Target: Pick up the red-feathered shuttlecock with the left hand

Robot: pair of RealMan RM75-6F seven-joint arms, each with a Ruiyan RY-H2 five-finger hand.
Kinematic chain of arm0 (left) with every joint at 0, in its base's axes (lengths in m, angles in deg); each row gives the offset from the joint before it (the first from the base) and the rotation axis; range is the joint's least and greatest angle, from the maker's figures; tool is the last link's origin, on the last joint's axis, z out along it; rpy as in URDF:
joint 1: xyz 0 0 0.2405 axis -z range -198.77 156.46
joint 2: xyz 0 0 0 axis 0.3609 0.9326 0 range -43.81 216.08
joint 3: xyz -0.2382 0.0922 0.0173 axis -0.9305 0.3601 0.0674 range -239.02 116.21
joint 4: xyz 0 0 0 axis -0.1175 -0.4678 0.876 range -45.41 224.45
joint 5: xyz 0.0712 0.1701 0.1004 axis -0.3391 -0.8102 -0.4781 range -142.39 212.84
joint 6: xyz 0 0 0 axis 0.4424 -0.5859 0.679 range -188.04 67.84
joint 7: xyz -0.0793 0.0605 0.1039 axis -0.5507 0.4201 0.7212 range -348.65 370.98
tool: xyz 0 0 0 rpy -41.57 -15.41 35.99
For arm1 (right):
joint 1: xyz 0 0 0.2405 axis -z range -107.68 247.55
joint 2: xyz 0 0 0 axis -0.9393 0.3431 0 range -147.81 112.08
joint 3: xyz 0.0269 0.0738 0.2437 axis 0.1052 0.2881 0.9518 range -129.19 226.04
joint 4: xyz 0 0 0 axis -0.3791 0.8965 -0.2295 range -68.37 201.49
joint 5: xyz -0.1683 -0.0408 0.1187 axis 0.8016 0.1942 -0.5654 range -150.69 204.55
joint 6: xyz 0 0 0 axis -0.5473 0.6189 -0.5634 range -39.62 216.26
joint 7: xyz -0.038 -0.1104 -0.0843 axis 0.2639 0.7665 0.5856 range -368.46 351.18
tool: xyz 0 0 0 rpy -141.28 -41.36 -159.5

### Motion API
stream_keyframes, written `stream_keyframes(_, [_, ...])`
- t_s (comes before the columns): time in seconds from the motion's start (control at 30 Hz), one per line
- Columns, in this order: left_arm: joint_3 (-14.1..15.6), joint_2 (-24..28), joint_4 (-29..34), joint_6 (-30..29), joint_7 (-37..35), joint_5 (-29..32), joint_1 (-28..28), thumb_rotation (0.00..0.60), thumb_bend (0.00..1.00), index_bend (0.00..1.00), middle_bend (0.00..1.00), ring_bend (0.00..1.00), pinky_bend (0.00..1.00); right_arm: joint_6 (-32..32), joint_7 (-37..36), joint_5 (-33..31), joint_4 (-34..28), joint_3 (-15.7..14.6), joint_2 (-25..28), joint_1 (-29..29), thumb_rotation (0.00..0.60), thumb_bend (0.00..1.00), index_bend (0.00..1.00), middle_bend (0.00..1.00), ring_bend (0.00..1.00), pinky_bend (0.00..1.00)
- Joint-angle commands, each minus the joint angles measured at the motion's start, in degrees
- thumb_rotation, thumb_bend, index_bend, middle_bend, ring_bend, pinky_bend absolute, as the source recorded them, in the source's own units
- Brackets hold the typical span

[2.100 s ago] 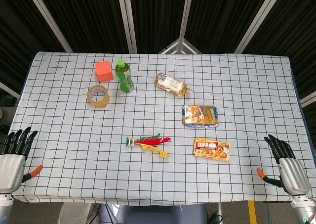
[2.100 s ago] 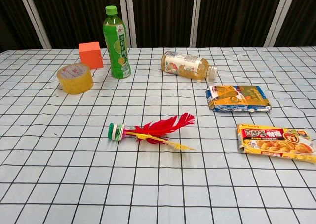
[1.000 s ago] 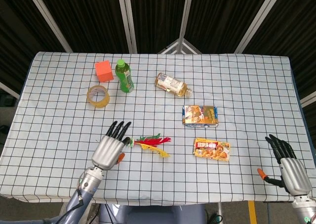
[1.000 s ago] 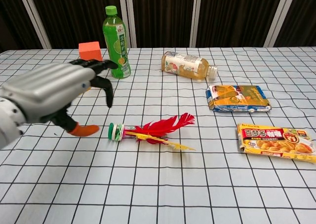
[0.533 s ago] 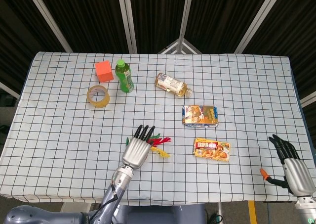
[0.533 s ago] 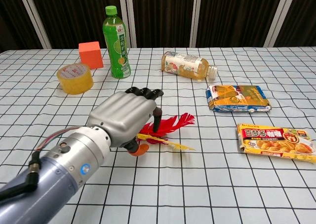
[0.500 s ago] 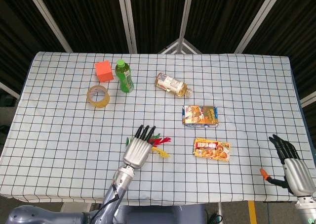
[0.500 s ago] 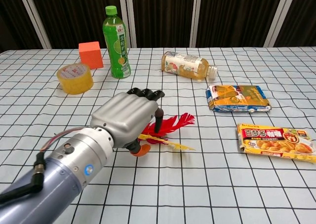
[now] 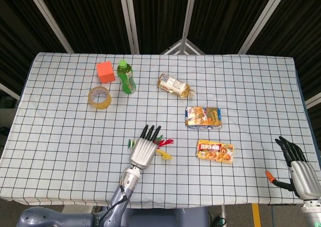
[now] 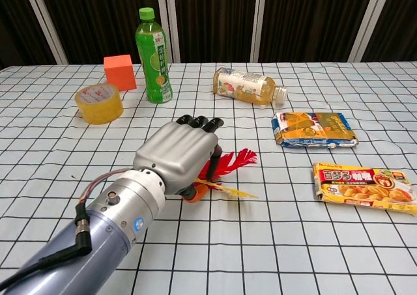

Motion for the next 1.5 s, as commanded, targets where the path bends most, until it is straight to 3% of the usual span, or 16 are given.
stream_keyframes(0.03, [-0.01,0.0,-0.18,-0.02,-0.18,0.18,0.11,0.6,0.49,0.55,0.01,0.0,0.0,-0.01,0.06,-0.02,0.01,-0.02,-0.01,0.04,0.6,0.34,0.0,0.0,0.0,0.0])
stream_keyframes(0.33, [0.3,0.0,-0.95,-0.28,-0.64,0.8,0.25,0.6,0.61,0.61,0.02,0.0,0.0,0.14,-0.09,-0.01,0.14,0.02,-0.03,0.17,0.6,0.34,0.0,0.0,0.0,0.0])
stream_keyframes(0.73, [-0.47,3.34,3.58,-2.33,-2.45,-0.38,-0.12,0.6,0.63,0.61,0.02,0.0,0.0,0.18,-0.29,0.02,0.39,0.02,-0.02,0.26,0.6,0.34,0.0,0.0,0.0,0.0])
stream_keyframes(1.13, [-2.54,12.74,15.82,-6.3,-7.01,-2.17,-2.76,0.6,0.63,0.61,0.03,0.0,0.0,0.19,0.09,-0.09,0.41,0.03,-0.1,0.38,0.6,0.34,0.0,0.0,0.0,0.0])
stream_keyframes(1.5, [-1.81,21.91,20.41,-7.61,-14.64,-0.51,-7.13,0.6,0.63,0.6,0.03,0.0,0.0,0.12,0.99,-0.19,0.28,0.03,-0.41,0.45,0.6,0.34,0.0,0.0,0.0,0.0])
